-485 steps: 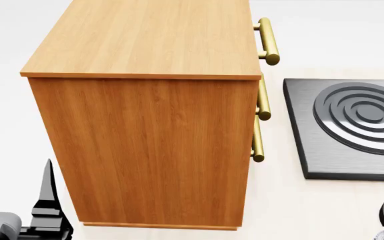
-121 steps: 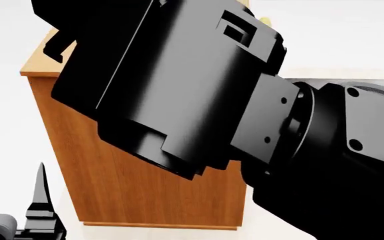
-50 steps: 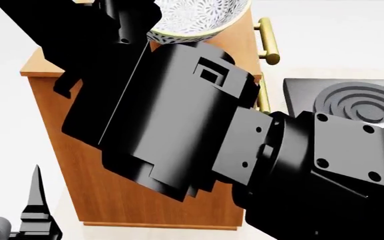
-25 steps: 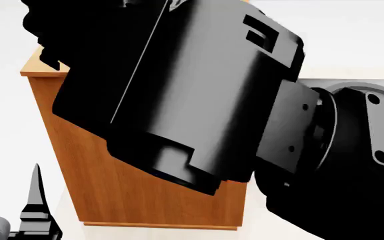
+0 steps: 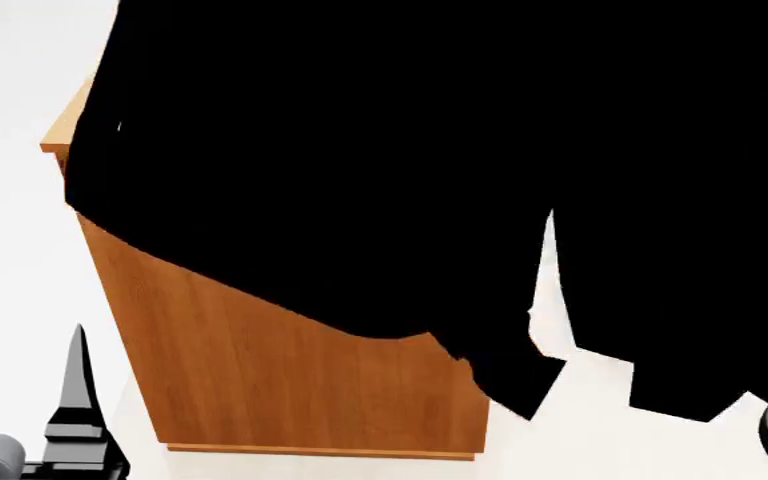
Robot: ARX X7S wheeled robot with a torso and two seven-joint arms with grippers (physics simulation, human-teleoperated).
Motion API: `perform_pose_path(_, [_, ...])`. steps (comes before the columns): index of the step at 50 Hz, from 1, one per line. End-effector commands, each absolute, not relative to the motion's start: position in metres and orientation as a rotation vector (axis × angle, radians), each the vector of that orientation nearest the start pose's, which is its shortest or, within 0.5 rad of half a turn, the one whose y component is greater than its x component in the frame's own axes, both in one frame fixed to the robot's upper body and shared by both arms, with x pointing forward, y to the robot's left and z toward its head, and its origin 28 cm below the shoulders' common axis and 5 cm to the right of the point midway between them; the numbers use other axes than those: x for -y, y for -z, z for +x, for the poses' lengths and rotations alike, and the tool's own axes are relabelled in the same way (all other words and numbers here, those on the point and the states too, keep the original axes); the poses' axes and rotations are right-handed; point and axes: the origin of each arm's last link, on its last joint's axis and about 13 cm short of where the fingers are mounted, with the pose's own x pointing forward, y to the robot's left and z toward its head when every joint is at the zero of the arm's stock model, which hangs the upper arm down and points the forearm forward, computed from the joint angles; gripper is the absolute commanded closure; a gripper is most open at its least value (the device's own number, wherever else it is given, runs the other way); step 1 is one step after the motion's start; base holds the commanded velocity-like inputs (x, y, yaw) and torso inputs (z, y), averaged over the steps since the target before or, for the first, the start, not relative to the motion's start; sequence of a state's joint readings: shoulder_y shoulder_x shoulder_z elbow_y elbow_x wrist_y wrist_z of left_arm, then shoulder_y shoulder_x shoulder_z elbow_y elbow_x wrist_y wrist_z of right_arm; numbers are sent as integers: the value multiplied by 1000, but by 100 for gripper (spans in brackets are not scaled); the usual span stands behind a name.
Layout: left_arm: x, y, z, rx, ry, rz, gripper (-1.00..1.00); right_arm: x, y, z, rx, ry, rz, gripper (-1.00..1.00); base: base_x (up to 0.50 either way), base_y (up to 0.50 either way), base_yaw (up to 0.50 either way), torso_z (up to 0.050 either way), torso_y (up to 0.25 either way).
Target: Put the bowl on the top of the cabinet.
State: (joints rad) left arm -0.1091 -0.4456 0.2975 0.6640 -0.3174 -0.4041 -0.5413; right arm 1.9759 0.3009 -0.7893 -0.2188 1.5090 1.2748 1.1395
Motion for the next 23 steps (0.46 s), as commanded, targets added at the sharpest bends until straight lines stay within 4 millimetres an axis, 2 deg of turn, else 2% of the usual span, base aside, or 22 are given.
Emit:
perform_pose_path(1, [-208, -130, 196, 247, -52, 89, -100, 50, -444, 175, 534, 50, -509, -100, 0, 0, 0, 0, 0])
perform_pose_path(6, [-209, -130, 196, 247, -50, 87, -100, 71, -431, 156, 570, 75, -501, -100, 0, 0, 0, 0, 0])
perform_pose_path(10, [-210, -130, 196, 248, -54, 87, -100, 90, -403, 145, 590, 116, -494, -100, 0, 0, 0, 0, 0])
perform_pose_path(11, [-210, -131, 197, 248, -57, 87, -100, 97, -391, 143, 588, 122, -493, -100, 0, 0, 0, 0, 0])
perform_pose_path(17, [-211, -131, 198, 249, -65, 93, -100, 116, -352, 142, 573, 174, -473, -100, 0, 0, 0, 0, 0])
perform_pose_path(20, [-211, -131, 200, 248, -67, 94, -100, 120, -340, 141, 558, 171, -460, -100, 0, 0, 0, 0, 0])
perform_pose_path(23, [-211, -131, 199, 248, -66, 94, -100, 123, -318, 144, 524, 177, -471, -100, 0, 0, 0, 0, 0])
